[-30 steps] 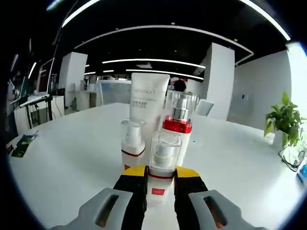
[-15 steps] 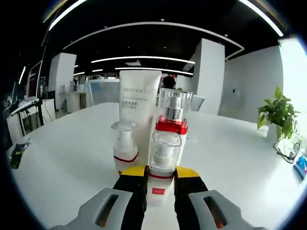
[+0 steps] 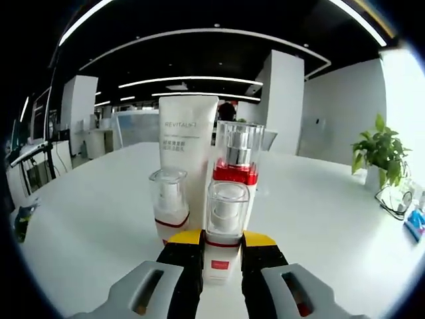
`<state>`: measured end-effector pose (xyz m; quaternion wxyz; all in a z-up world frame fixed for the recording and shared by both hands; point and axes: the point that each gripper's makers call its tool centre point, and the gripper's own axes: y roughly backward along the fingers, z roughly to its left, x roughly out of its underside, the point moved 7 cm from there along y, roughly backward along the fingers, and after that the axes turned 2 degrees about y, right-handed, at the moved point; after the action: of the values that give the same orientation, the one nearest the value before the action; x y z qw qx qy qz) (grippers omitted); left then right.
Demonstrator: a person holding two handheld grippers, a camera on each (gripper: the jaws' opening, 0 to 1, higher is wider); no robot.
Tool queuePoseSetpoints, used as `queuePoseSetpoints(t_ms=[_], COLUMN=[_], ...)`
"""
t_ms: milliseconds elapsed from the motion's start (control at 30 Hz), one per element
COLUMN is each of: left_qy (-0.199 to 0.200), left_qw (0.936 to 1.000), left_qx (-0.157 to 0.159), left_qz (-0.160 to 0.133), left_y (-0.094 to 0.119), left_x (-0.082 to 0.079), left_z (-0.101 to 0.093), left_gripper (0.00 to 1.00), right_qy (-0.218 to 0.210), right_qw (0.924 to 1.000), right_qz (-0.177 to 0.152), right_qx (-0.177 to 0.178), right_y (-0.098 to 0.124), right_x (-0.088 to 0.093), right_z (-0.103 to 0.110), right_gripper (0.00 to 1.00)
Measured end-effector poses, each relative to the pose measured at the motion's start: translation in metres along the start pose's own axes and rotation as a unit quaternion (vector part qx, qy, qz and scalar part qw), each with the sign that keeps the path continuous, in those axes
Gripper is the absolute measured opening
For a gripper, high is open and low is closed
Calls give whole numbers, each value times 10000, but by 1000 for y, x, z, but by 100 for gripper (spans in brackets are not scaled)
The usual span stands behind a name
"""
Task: Arrange the skincare products in the storage area until every visible bottle or jar stands upright without overlapping.
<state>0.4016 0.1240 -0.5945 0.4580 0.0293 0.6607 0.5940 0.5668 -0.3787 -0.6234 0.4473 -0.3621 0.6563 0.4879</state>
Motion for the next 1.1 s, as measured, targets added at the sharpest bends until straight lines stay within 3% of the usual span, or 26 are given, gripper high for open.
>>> queuePoseSetpoints(t_ms=[300, 533, 833, 1100], left_qy=[-2, -22, -48, -217], left_qw=[10000, 10000, 9996, 9979], left_qx=[3, 13, 115, 295], left_qz=[7, -12, -253, -542], left_y=[0, 0, 4, 8], left_x=[0, 0, -6, -12], left_z=[0, -1, -3, -11], left_gripper=[5, 5, 11, 11], right_qy=[-178, -120, -202, -179], right_qw=[9998, 9999, 9998, 9977], right_qz=[80, 69, 74, 427], right_qx=[-9, -65, -27, -494], right_y=[1, 13, 63, 116], right_x=[0, -7, -21, -30], right_z=[0, 0, -5, 17], right_gripper=[23, 23, 29, 40])
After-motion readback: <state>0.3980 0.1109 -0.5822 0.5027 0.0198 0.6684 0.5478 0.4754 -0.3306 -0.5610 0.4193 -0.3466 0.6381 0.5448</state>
